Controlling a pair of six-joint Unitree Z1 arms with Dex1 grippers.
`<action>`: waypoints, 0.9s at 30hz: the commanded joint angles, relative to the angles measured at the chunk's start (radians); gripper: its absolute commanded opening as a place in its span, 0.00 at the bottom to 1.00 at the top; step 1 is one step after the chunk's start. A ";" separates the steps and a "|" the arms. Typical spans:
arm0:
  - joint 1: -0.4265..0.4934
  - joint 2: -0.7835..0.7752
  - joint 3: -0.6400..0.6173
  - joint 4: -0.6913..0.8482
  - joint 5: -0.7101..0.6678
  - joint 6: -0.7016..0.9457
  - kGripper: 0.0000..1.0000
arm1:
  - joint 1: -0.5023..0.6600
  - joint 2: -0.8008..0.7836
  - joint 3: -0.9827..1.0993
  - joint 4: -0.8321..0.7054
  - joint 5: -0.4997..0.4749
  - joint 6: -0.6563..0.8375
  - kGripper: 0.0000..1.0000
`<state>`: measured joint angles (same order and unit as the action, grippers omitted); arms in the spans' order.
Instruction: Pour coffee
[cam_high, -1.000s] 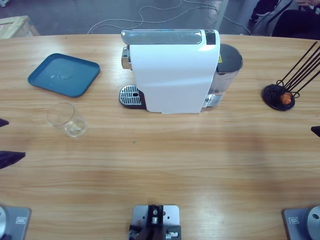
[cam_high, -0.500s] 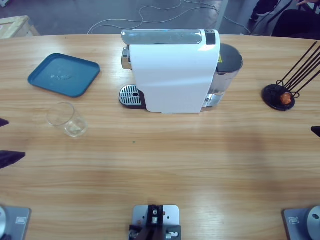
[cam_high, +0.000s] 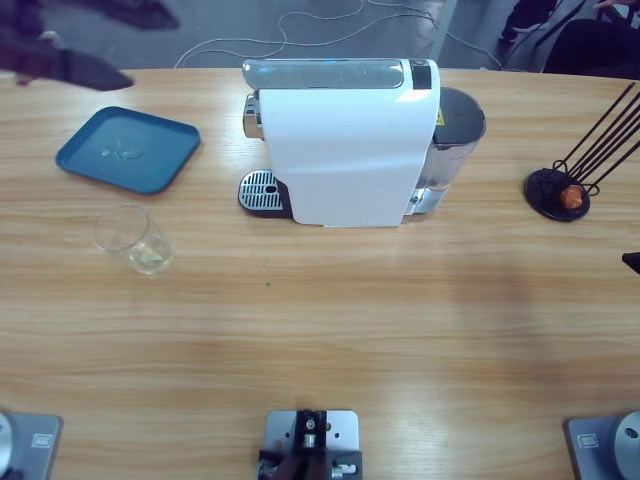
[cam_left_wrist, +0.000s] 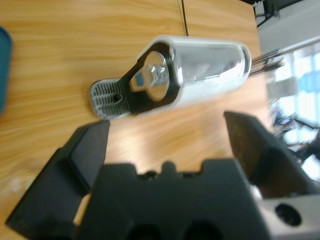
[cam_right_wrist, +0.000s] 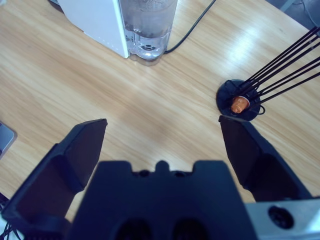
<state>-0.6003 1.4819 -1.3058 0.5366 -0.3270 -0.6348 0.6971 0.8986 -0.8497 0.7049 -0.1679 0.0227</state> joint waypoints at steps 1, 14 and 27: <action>0.054 0.224 -0.076 -0.044 -0.245 -0.115 0.96 | -0.015 -0.018 0.031 -0.006 -0.019 0.014 1.00; 0.054 0.348 -0.114 -0.133 -0.229 -0.108 0.77 | -0.015 -0.020 0.031 -0.006 -0.019 0.016 1.00; 0.053 0.344 -0.116 -0.162 -0.265 -0.142 0.00 | -0.015 -0.015 0.029 -0.005 -0.019 0.017 1.00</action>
<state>-0.5563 1.7748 -1.4323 0.3896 -0.5645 -0.7538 0.6971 0.8986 -0.8492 0.7049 -0.1680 0.0257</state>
